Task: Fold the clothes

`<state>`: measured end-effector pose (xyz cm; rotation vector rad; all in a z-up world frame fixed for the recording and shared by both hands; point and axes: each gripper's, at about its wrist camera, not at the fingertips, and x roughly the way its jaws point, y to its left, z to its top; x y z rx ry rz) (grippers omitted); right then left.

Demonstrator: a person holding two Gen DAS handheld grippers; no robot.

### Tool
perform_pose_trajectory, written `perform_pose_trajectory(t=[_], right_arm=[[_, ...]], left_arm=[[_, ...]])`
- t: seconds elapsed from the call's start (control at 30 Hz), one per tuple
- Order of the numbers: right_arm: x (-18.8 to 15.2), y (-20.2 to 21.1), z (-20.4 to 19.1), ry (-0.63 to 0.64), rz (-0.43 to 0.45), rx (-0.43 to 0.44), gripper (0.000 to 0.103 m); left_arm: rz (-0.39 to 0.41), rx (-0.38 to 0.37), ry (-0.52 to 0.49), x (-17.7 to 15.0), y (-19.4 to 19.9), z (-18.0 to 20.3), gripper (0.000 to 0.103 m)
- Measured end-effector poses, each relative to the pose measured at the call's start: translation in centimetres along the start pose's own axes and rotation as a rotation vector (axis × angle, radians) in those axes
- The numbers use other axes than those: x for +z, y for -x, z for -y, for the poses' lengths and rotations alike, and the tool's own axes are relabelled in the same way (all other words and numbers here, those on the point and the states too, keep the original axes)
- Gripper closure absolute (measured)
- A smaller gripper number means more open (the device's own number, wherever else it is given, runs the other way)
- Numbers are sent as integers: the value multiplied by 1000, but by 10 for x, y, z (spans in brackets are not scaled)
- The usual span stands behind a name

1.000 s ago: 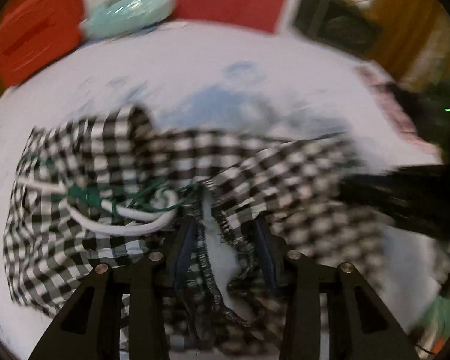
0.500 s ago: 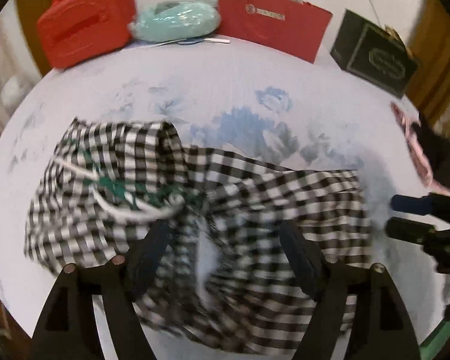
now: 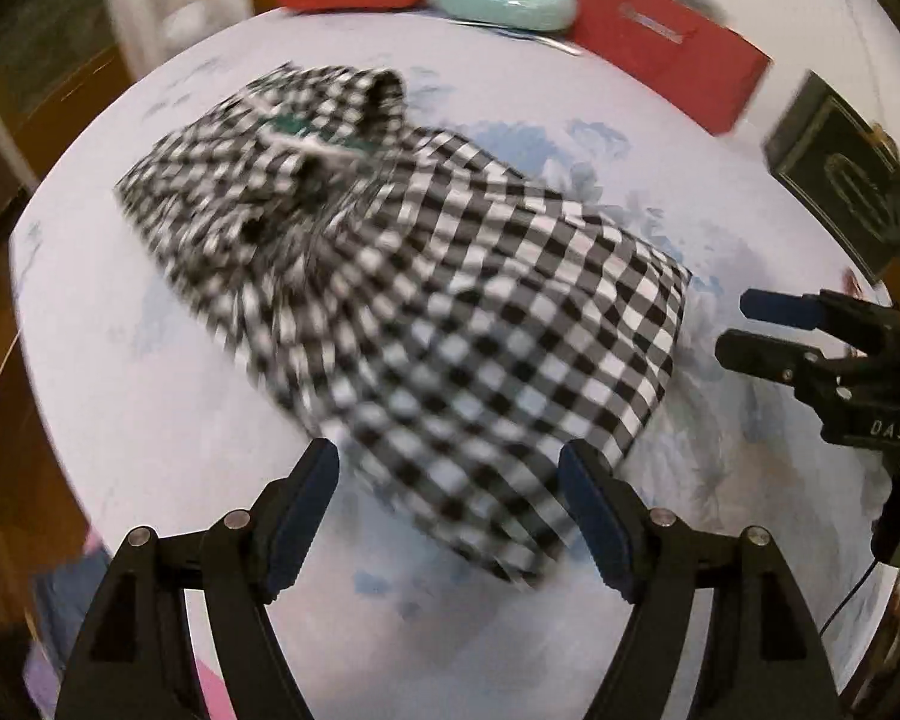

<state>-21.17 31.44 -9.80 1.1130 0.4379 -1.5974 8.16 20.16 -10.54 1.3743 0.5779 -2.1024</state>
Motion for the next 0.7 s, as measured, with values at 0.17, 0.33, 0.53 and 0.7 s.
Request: perform_pose_trajectory(t=[0.17, 0.33, 0.53, 0.7], right_arm=[[9, -14, 4, 144, -46, 35, 35], [15, -28, 4, 285, -87, 51, 27], [16, -44, 0, 418, -79, 98, 27], [8, -53, -7, 462, -25, 86, 25]], left_arm=[[-48, 42, 102, -16, -10, 19, 26], [-73, 73, 153, -20, -24, 26, 26], [-91, 113, 204, -22, -39, 33, 26], [-59, 124, 211, -27, -37, 37, 26]])
